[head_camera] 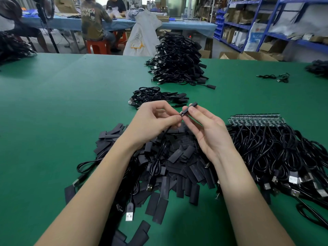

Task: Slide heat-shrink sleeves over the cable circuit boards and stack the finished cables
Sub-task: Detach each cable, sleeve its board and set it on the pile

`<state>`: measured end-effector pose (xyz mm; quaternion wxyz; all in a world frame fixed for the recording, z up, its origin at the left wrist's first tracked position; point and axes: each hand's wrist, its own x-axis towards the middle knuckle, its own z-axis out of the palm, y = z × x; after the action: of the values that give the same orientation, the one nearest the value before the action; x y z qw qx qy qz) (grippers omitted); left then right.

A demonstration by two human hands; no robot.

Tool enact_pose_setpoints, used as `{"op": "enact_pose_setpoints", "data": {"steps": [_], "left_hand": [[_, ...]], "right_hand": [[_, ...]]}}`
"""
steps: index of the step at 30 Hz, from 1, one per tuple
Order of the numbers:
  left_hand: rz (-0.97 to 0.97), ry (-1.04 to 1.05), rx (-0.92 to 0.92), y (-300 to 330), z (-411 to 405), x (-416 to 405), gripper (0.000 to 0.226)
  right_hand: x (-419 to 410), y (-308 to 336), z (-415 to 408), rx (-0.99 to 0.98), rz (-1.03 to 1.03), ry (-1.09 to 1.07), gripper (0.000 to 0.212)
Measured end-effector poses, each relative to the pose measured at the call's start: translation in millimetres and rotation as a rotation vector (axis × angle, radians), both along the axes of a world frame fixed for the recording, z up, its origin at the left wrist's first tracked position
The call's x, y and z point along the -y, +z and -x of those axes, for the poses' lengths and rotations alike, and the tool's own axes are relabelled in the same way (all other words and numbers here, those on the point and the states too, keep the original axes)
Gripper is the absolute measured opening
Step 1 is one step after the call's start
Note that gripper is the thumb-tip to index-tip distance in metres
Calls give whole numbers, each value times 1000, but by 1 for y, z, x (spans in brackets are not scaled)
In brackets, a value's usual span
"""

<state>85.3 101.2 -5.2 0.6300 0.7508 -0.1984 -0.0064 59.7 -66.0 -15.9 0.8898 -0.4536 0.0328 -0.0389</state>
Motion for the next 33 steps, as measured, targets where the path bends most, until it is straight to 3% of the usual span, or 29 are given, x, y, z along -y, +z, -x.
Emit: {"op": "enact_pose_setpoints", "data": {"steps": [9, 13, 17, 25, 33], "left_hand": [[-24, 30, -50, -2, -1, -3, 8], [-3, 30, -69, -3, 0, -1, 10], [24, 21, -97, -1, 1, 1, 11], [14, 28, -138, 1, 0, -2, 14], [59, 19, -153, 3, 0, 0, 13]], "right_hand": [[3, -2, 1, 33, 107, 51, 14], [4, -2, 2, 33, 102, 73, 35], [4, -3, 2, 29, 81, 67, 23], [4, -3, 2, 53, 107, 103, 31], [5, -2, 3, 77, 157, 149, 26]]}}
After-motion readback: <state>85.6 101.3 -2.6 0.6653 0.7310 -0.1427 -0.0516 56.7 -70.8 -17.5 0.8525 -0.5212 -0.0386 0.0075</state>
